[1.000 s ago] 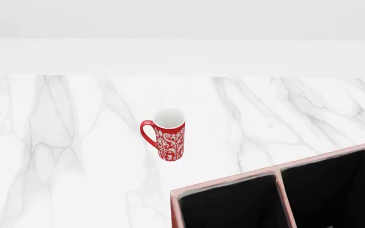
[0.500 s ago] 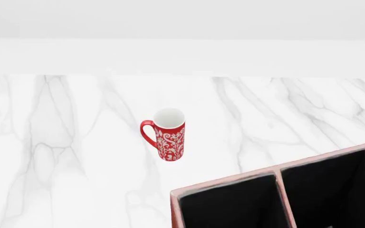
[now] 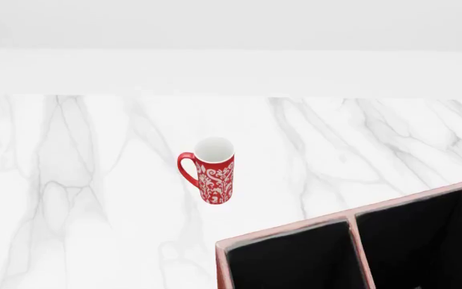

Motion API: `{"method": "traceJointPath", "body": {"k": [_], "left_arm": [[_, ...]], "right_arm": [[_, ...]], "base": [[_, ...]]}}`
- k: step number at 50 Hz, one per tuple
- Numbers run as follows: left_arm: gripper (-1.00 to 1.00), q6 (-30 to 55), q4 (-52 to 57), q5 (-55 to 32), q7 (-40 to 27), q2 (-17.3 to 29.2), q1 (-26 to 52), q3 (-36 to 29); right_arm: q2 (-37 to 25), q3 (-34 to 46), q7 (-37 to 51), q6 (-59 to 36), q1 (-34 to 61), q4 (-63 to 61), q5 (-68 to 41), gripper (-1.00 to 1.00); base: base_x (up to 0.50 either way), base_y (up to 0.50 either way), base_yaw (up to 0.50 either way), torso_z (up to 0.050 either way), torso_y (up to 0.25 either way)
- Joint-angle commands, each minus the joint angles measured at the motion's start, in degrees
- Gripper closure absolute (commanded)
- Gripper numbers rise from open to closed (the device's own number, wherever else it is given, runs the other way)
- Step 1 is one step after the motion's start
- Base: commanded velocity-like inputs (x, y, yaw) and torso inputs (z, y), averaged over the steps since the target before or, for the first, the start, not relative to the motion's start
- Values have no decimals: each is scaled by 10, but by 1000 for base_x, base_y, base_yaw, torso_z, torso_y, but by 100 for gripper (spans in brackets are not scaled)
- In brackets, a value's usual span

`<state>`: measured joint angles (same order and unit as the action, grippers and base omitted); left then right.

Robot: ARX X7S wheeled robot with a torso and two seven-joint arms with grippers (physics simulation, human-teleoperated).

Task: Pick up the book and place it in the right compartment of the caddy.

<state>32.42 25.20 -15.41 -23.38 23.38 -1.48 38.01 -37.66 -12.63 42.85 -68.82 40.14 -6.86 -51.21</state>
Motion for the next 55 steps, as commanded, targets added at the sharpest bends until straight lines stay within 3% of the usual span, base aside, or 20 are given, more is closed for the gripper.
{"method": "traceJointPath", "body": {"k": [1, 22, 23, 51, 55], "left_arm": [[-100, -1, -2, 10, 13, -11, -1, 11], [-100, -6, -8, 11, 12, -12, -2, 6], [-100, -6, -7, 11, 12, -12, -3, 6], [-100, 3, 3, 5, 9, -8, -1, 6], [-100, 46, 20, -2, 17, 15, 27, -41]], "right_arm": [[16, -6, -36, 22, -3, 23, 31, 100], [18, 9, -51, 40, -9, 37, 39, 100], [17, 8, -50, 40, -9, 35, 38, -100], [12, 14, -47, 50, -2, 10, 40, -100], [12, 29, -42, 75, 2, -52, 52, -100]], "base": [[0, 0, 0, 0, 0], [3, -1, 1, 0, 0], [0, -3, 0, 0, 0], [0, 0, 0, 0, 0], [0, 0, 0, 0, 0]]}}
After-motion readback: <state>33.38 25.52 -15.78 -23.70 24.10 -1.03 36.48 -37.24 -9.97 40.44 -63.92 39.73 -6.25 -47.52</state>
